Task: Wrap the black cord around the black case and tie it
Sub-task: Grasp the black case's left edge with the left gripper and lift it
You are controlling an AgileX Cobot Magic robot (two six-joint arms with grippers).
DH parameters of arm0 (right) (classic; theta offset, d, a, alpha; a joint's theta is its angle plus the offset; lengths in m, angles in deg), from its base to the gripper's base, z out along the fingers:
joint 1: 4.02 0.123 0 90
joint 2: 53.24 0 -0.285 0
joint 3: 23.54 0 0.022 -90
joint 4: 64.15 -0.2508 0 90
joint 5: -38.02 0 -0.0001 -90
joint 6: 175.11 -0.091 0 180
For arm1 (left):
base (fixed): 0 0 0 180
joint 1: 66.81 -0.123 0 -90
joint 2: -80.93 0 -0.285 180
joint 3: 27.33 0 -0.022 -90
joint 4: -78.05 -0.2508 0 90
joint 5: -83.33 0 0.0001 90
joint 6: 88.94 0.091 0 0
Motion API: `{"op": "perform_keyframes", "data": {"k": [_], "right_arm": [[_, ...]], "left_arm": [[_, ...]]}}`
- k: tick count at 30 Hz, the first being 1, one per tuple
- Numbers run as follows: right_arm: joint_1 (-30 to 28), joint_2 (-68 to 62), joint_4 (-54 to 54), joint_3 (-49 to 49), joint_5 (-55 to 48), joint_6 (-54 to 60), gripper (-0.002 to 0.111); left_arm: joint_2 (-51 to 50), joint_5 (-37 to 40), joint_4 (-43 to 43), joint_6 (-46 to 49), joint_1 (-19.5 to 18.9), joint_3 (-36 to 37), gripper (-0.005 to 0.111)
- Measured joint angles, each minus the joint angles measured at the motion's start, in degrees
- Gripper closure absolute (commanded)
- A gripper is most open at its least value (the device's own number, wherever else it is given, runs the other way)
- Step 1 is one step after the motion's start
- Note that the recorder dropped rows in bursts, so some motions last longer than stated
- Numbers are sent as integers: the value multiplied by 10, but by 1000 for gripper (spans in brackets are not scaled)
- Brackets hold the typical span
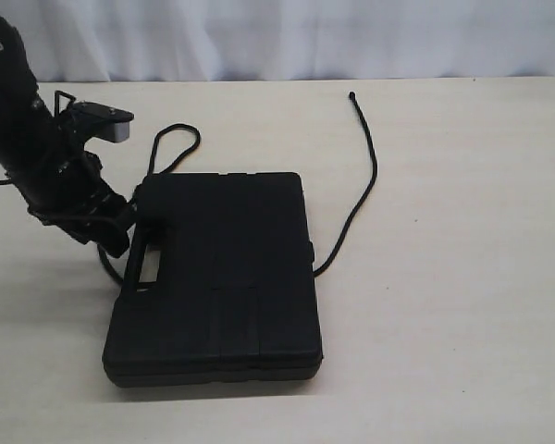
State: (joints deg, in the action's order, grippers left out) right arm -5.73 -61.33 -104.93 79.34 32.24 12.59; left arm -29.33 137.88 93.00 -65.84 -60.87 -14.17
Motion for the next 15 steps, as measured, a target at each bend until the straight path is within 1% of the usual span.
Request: {"op": "perform_keyframes", "data": {"k": [2,4,8,12,15], "right_arm": [[0,0,0,0,-1,0,104],[0,0,0,0,-1,0,104],[0,0,0,0,-1,0,104],[0,0,0,0,-1,0,104],[0,0,0,0,-2,0,104]], "left_arm": [[0,-52,-18,-46,0,7,55],[0,-88,-9,-67,0,17,55],[0,-124,31,-65,0,36,56],[0,-165,48,-64,0,57,56],[-10,-178,62,-64,0,65,56]]}}
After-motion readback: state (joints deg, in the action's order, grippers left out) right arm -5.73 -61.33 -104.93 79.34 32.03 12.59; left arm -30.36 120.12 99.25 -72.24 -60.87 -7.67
